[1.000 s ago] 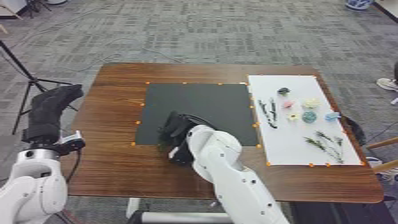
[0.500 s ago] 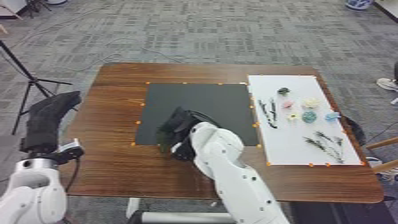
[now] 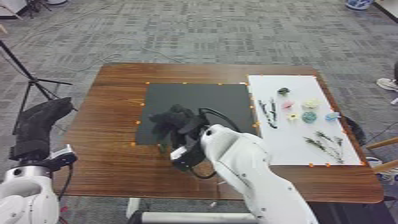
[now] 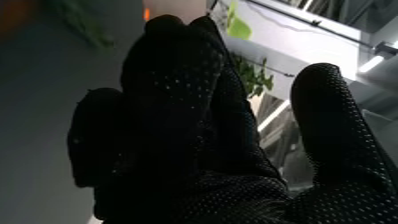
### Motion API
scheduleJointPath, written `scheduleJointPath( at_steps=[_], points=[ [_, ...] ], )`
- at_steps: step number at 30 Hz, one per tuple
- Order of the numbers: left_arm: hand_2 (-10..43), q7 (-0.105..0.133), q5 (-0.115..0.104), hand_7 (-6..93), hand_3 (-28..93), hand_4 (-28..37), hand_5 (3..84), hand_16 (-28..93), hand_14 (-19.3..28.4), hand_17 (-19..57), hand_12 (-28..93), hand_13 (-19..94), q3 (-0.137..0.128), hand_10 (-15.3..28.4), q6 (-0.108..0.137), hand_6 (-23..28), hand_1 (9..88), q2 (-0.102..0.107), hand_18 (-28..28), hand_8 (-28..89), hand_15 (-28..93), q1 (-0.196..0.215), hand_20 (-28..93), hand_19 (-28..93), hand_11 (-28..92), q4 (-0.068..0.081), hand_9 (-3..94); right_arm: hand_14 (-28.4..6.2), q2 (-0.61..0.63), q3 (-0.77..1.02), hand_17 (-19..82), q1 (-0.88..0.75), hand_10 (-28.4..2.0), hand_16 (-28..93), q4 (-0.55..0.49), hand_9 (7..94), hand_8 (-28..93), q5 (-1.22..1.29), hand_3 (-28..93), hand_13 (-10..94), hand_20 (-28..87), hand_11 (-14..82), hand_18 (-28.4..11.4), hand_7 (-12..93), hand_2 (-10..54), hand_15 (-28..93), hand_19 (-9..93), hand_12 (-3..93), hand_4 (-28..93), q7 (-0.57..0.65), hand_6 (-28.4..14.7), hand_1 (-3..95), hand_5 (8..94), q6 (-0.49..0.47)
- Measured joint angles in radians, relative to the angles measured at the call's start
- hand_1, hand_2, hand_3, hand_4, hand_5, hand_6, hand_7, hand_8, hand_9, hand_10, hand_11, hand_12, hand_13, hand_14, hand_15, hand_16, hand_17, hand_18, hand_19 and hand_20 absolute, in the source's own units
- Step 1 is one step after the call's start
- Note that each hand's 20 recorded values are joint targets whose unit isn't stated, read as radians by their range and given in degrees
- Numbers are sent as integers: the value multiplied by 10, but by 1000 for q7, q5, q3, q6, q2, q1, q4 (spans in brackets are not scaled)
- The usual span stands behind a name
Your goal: Arrange flowers
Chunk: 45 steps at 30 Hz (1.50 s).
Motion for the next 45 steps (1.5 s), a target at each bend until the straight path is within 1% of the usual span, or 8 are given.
scheduleJointPath(
  at_steps=[3, 8, 15, 19, 23, 29, 38, 45],
  points=[
    [57, 0, 0, 213, 698, -258, 547, 14, 172, 69, 167, 429, 0, 138, 0, 22, 260, 1, 126, -71, 200, -1, 203, 79, 211, 0, 547, -59, 32, 3, 715, -36, -174, 260, -20, 755, -62, 31, 629, 937, 258, 94, -93, 159, 111, 501, 924, 102, -141, 12, -52, 222, 698, -12],
    [56, -4, 0, 216, 700, -258, 548, 11, 174, 64, 167, 431, 7, 139, -3, 22, 261, 3, 127, -73, 204, -14, 199, 80, 213, 2, 547, -60, 44, 10, 710, -89, -178, 263, -13, 723, -72, 43, 620, 937, 251, 86, -98, 143, 122, 493, 928, 93, -143, 36, -56, 208, 709, -32],
    [55, -6, 0, 216, 700, -257, 549, 10, 174, 61, 170, 430, 25, 139, -12, 25, 263, 10, 128, -72, 205, -46, 198, 81, 217, 11, 548, -66, 17, 29, 695, -104, -171, 271, 31, 685, -71, 104, 622, 937, 260, 82, -113, 133, 127, 483, 932, 85, -146, 59, -56, 195, 681, -69],
    [54, -6, 0, 218, 701, -256, 551, 11, 175, 61, 171, 430, 26, 139, -15, 25, 263, 10, 129, -72, 206, -49, 198, 81, 219, 11, 548, -68, -16, 39, 690, -96, -173, 276, 70, 668, -71, 114, 622, 937, 271, 79, -118, 132, 129, 479, 932, 81, -148, 60, -57, 194, 679, -70],
    [54, -4, 0, 219, 700, -256, 551, 11, 175, 60, 172, 430, 26, 139, -15, 25, 264, 6, 129, -72, 206, -42, 197, 82, 219, 9, 548, -74, -51, 49, 677, -84, -166, 283, 104, 654, -74, 125, 626, 937, 284, 77, -129, 126, 130, 467, 932, 78, -150, 64, -55, 183, 667, -73],
    [54, -3, -1, 219, 701, -255, 553, 12, 176, 60, 173, 430, 28, 140, -15, 28, 264, -6, 129, -72, 207, -41, 197, 81, 221, 10, 548, -76, -92, 57, 670, -77, -166, 297, 130, 638, -74, 136, 634, 937, 294, 75, -138, 124, 130, 461, 932, 73, -151, 65, -56, 170, 656, -103],
    [53, -2, -4, 221, 700, -254, 554, 12, 176, 60, 174, 431, 33, 140, -15, 26, 264, -10, 130, -72, 205, -44, 197, 80, 222, 10, 548, -75, -83, 30, 665, -67, -166, 308, 135, 630, -69, 28, 623, 937, 305, 75, -143, 118, 128, 455, 932, 72, -149, 19, -62, 173, 647, -120],
    [53, -2, -5, 223, 699, -254, 556, 12, 177, 61, 174, 432, 49, 139, -16, 26, 264, -10, 130, -72, 205, -59, 197, 81, 223, 14, 548, -78, -70, 28, 653, -55, -163, 325, 141, 612, -67, 32, 611, 937, 313, 73, -151, 113, 129, 438, 932, 73, -144, -8, -62, 181, 631, -120]
  ],
)
